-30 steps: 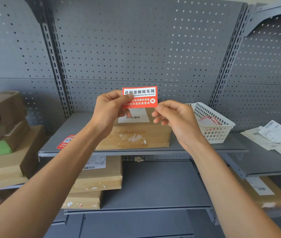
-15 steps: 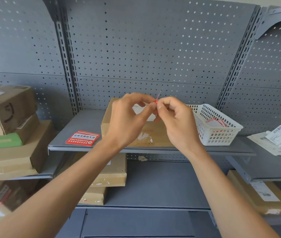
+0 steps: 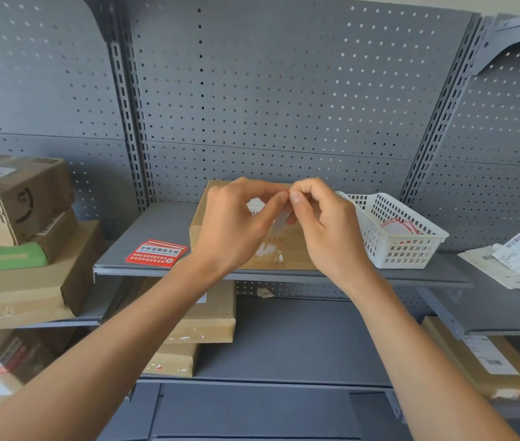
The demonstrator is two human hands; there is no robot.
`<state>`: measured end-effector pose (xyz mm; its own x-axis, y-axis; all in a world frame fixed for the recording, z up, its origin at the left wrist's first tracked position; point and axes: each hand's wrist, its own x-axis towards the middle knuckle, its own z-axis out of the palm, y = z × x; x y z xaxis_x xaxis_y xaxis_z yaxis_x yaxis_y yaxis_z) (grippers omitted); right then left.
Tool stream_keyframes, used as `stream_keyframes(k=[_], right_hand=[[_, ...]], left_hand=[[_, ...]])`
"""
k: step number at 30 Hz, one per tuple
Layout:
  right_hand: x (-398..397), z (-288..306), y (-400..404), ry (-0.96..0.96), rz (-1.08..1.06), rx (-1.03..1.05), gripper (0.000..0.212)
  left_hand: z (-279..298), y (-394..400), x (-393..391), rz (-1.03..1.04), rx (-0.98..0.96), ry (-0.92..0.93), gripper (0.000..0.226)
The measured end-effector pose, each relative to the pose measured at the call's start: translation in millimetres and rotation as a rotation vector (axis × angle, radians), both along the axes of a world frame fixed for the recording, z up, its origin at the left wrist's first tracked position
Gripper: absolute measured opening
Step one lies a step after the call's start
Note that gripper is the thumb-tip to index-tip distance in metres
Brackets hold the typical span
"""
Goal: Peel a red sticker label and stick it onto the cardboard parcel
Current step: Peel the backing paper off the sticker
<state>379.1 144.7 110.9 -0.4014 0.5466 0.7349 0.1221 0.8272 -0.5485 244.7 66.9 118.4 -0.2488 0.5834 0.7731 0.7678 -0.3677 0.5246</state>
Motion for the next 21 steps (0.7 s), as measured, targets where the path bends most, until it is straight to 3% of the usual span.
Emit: stream_keyframes(k=[13, 21], right_hand=[[1.7, -0.3, -2.7, -0.029, 0.010, 0.047, 0.011], [2.6, -3.9, 1.3, 0.043, 0.006, -0.075, 0.012]], left_hand=[[-3.7, 1.6, -4.6, 0.056, -0.017, -0.027, 0.013], [3.0, -2.0, -14.2, 0.054, -0.102, -0.208, 0.016]])
